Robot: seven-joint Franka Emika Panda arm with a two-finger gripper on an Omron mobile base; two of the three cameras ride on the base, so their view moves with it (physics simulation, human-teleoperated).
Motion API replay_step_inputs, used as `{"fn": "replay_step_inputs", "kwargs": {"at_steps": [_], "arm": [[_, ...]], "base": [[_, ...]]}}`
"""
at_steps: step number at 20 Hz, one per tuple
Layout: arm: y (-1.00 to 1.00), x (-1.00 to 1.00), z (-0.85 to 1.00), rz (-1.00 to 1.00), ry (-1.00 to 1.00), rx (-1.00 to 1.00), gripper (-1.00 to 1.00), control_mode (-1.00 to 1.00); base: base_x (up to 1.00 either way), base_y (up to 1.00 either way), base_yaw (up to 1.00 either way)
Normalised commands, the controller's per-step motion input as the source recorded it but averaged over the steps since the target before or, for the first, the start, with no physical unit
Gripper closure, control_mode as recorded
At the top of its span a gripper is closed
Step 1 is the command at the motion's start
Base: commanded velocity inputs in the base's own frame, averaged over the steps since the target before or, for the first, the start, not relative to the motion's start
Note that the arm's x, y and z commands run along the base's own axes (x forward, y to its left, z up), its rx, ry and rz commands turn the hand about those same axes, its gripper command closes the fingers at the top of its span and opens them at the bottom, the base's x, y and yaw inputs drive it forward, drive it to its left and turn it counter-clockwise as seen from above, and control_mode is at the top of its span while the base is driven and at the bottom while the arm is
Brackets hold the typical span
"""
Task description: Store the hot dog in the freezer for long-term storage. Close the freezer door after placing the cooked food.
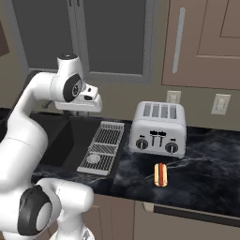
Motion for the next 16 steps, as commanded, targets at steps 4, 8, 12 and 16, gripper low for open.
{"fn": "replay_step_inputs", "kwargs": {"at_steps": [4,8,12,16], "arm": [[-0.05,-0.01,0.00,0.00,0.00,0.00,-1.00,-1.00],[0.00,-0.01,0.00,0.00,0.00,0.00,-1.00,-1.00],[-0.23,-0.19,-0.11,0.00,0.04,-0.02,-1.00,-1.00],[-0.39,-0.20,-0.40,0.00,0.13,-0.08,-1.00,-1.00]], "base": [[0.00,0.00,0.00],[0.00,0.00,0.00],[0.00,0.00,0.00],[0.00,0.00,0.00]]}}
